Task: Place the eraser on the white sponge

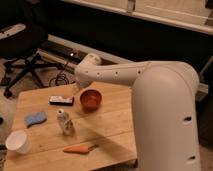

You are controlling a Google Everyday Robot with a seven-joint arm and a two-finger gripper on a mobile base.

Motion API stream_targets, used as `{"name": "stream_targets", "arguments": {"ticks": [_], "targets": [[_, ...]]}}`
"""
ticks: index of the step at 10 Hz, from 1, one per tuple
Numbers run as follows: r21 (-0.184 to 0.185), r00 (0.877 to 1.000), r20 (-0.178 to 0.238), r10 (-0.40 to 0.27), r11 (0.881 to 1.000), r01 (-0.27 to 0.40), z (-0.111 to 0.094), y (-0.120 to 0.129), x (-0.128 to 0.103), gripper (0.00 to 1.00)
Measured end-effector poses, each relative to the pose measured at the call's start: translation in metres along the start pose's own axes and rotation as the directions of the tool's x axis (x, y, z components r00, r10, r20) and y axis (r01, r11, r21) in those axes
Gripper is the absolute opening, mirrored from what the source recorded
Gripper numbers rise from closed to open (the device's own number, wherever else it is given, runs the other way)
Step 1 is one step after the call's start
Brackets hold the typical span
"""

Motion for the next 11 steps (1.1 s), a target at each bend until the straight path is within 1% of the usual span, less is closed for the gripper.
{"name": "stream_targets", "arguments": {"ticks": [1,2,3,6,7,8,9,10,11], "targets": [[0.003,0.996,0.006,-0.084,0.996,0.084,0.008,0.016,-0.008,0.8],[0.006,0.991,0.008,-0.131,0.991,0.131,0.014,0.024,-0.014,0.8],[0.01,0.981,0.016,-0.194,0.981,0.194,0.022,0.035,-0.025,0.8],[0.007,0.958,0.026,-0.287,0.958,0.287,0.037,0.051,-0.045,0.8],[-0.01,0.948,0.016,-0.318,0.948,0.319,0.045,0.057,-0.047,0.8],[-0.03,0.941,0.006,-0.337,0.941,0.337,0.05,0.062,-0.046,0.8],[-0.062,0.932,-0.013,-0.363,0.93,0.361,0.058,0.067,-0.044,0.8],[-0.09,0.919,-0.033,-0.394,0.917,0.389,0.066,0.07,-0.042,0.8],[-0.102,0.909,-0.046,-0.413,0.908,0.407,0.071,0.07,-0.042,0.8]]}}
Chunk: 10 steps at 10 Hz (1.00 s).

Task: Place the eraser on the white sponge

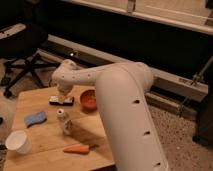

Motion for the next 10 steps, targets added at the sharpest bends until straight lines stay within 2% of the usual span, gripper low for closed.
{"name": "stream_targets", "arguments": {"ticks": [2,5,8,10], "targets": [[-0.007,0.998,-0.035,-0.055,0.998,0.055,0.009,-0.005,-0.005,0.8],[-0.019,0.99,-0.092,-0.103,0.995,0.102,0.027,-0.006,-0.006,0.8],[-0.03,0.987,-0.11,-0.118,0.993,0.115,0.048,-0.003,-0.013,0.8],[-0.052,0.985,-0.124,-0.118,0.992,0.113,0.06,0.003,-0.015,0.8]]}}
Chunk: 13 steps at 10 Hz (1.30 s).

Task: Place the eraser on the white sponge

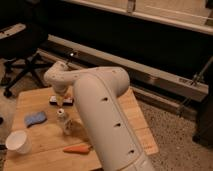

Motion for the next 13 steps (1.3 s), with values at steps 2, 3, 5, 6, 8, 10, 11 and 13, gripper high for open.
{"name": "stream_targets", "arguments": {"ticks": [2,3,5,6,8,10,11,13], "targets": [[-0.018,1.0,-0.013,-0.011,1.0,0.01,0.011,0.004,-0.003,0.74],[-0.024,1.0,-0.02,-0.014,1.0,0.014,0.014,0.005,-0.003,0.66],[-0.038,0.999,-0.034,-0.015,0.999,0.014,0.019,0.005,-0.004,0.46],[-0.042,0.999,-0.04,-0.017,0.999,0.016,0.021,0.005,-0.005,0.34],[-0.049,0.999,-0.049,-0.019,0.999,0.017,0.023,0.004,-0.004,0.16],[-0.072,0.999,-0.041,-0.022,0.997,0.019,0.016,0.01,-0.009,0.01],[-0.088,1.0,-0.018,-0.026,0.996,0.024,0.005,0.018,-0.018,0.0],[-0.107,0.999,0.033,-0.026,0.994,0.03,-0.026,0.032,-0.03,0.0]]}}
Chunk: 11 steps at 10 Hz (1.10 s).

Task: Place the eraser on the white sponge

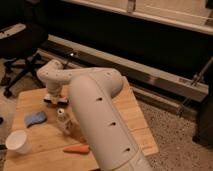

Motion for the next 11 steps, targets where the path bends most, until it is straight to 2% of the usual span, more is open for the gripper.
{"name": "stream_targets", "arguments": {"ticks": [2,4,6,9,11], "targets": [[0.012,1.0,0.005,0.001,1.0,-0.001,-0.016,0.014,0.003,0.0],[0.028,1.0,-0.024,-0.016,0.999,0.017,-0.01,0.031,0.011,0.0],[0.026,0.997,-0.056,-0.052,0.998,0.054,0.002,0.054,0.012,0.0],[0.018,0.991,-0.072,-0.116,0.993,0.118,0.013,0.086,-0.004,0.0],[0.023,0.99,-0.058,-0.128,0.991,0.13,0.01,0.092,-0.015,0.0]]}}
